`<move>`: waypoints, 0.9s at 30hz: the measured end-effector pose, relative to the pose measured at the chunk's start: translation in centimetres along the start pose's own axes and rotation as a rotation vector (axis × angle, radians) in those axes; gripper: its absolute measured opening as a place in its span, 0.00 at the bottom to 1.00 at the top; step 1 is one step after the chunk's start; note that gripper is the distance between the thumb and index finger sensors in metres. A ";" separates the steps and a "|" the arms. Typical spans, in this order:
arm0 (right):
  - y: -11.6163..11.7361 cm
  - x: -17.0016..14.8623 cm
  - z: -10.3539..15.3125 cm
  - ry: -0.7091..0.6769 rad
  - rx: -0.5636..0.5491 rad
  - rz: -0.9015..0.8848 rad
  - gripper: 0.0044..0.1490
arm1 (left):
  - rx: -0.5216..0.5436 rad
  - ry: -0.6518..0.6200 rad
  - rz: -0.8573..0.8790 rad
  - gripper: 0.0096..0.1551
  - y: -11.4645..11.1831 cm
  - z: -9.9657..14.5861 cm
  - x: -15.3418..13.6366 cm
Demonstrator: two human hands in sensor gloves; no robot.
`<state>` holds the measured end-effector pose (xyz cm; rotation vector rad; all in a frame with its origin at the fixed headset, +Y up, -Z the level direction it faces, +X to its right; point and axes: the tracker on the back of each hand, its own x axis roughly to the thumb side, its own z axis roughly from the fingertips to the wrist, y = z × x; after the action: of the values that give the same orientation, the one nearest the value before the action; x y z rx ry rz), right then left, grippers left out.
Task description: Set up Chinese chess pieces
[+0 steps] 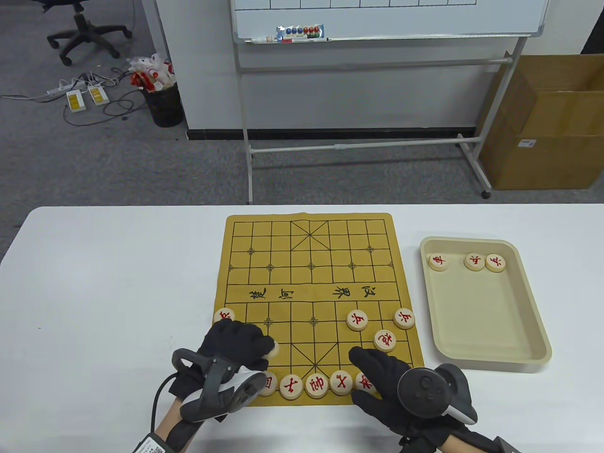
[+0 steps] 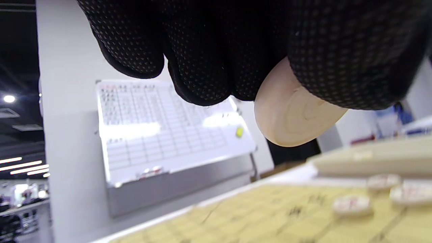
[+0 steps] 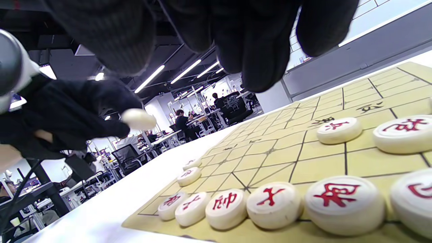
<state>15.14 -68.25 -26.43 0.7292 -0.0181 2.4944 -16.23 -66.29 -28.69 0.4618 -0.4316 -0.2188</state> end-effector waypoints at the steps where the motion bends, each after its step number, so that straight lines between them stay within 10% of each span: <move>1: 0.0 0.0 0.0 0.000 -0.001 0.001 0.52 | -0.030 -0.004 -0.022 0.28 -0.7 0.4 -0.3; 11: 0.2 0.2 0.1 -0.009 0.011 0.018 0.52 | -0.249 -0.098 -0.124 0.28 -6.7 2.9 0.4; 27: 0.3 0.3 0.0 -0.010 0.036 0.017 0.52 | -0.413 -0.135 -0.101 0.36 -8.6 3.3 1.8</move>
<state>14.82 -68.35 -26.26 0.7596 0.0167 2.5135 -17.01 -75.64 -29.51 0.0632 -0.4812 -0.4281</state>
